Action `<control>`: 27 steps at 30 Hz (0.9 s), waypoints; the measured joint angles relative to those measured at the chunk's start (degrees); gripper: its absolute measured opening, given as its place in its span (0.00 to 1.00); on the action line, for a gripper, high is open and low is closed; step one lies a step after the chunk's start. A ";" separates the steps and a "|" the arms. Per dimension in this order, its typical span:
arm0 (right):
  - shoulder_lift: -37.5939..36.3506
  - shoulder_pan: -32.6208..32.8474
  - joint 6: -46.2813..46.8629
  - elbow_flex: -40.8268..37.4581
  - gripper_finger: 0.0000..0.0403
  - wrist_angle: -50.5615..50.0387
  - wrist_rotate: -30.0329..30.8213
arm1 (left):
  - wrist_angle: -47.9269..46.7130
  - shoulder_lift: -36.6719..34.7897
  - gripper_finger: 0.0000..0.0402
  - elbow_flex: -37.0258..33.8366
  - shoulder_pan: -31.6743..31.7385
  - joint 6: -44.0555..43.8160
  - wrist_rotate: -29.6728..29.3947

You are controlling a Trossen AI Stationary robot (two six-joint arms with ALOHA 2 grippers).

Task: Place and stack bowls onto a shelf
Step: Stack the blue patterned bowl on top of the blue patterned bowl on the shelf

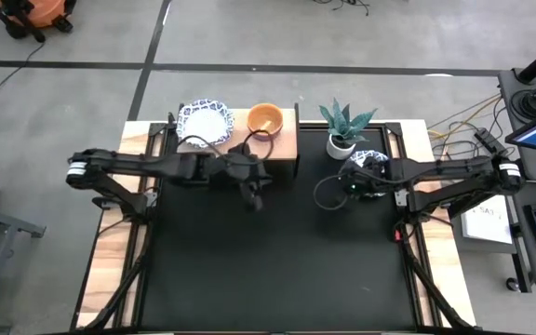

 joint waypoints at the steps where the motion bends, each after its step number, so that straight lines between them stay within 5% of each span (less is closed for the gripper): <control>1: 0.00 -0.84 0.05 -0.03 0.18 -0.26 0.46 | 1.87 -1.00 0.09 -1.35 -0.61 -0.06 -0.22; 18: 9.70 -9.86 1.59 -8.28 0.28 5.39 0.39 | 18.57 -15.80 0.09 -18.12 -3.85 -1.33 -4.46; 23: 12.42 -9.86 1.52 -8.39 0.22 6.77 0.42 | 18.80 -15.83 0.09 -18.46 -3.92 -1.69 -4.46; 27: 12.80 -9.70 1.27 -8.37 0.07 6.64 0.69 | 18.73 -15.48 0.09 -19.70 -3.92 -1.69 -4.46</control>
